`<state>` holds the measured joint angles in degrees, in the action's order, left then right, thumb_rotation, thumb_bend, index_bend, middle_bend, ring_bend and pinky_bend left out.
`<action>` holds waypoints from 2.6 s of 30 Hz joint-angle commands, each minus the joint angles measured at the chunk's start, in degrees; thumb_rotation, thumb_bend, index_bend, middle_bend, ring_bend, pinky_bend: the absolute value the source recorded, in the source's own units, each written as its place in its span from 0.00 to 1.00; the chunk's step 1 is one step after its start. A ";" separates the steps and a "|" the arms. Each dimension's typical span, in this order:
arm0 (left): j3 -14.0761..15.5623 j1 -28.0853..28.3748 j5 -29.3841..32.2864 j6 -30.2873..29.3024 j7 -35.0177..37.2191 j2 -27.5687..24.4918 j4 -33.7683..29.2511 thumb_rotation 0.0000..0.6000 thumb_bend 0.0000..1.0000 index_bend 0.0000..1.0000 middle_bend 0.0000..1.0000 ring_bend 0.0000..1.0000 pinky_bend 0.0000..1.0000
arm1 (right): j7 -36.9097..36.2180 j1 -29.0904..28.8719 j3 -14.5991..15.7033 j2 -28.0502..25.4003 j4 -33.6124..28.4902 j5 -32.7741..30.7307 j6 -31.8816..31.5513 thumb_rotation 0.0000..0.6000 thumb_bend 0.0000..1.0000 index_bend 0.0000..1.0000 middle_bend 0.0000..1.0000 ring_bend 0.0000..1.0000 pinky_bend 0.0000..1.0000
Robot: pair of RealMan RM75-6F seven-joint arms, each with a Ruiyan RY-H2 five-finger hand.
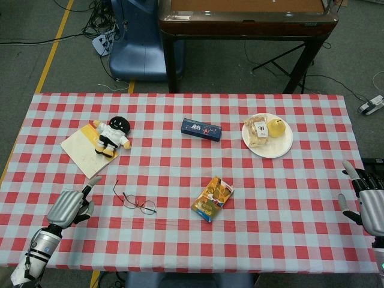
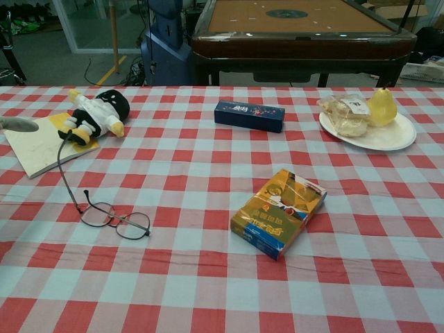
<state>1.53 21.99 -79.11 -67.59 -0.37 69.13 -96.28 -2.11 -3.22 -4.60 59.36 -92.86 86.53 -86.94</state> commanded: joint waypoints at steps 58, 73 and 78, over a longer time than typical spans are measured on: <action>1.56 0.46 6.44 6.06 -18.64 18.37 2.32 1.00 0.66 0.07 1.00 0.98 0.97 | -0.09 1.01 0.19 -0.38 -0.27 -0.20 -0.84 1.00 0.44 0.01 0.24 0.16 0.18; 3.24 -1.74 3.05 2.77 -18.01 13.61 0.36 1.00 0.66 0.07 1.00 0.98 0.97 | -0.13 0.77 0.21 -0.18 -0.05 -0.07 -0.48 1.00 0.44 0.01 0.24 0.16 0.18; 3.61 -2.28 3.07 2.95 -17.48 13.50 1.07 1.00 0.66 0.07 1.00 0.98 0.97 | 0.04 0.71 0.14 -0.26 -0.23 -0.02 -0.52 1.00 0.44 0.01 0.24 0.16 0.18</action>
<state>5.12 19.73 -76.03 -64.66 -17.87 82.64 -95.24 -2.06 -2.50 -4.46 59.10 -93.09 86.50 -87.46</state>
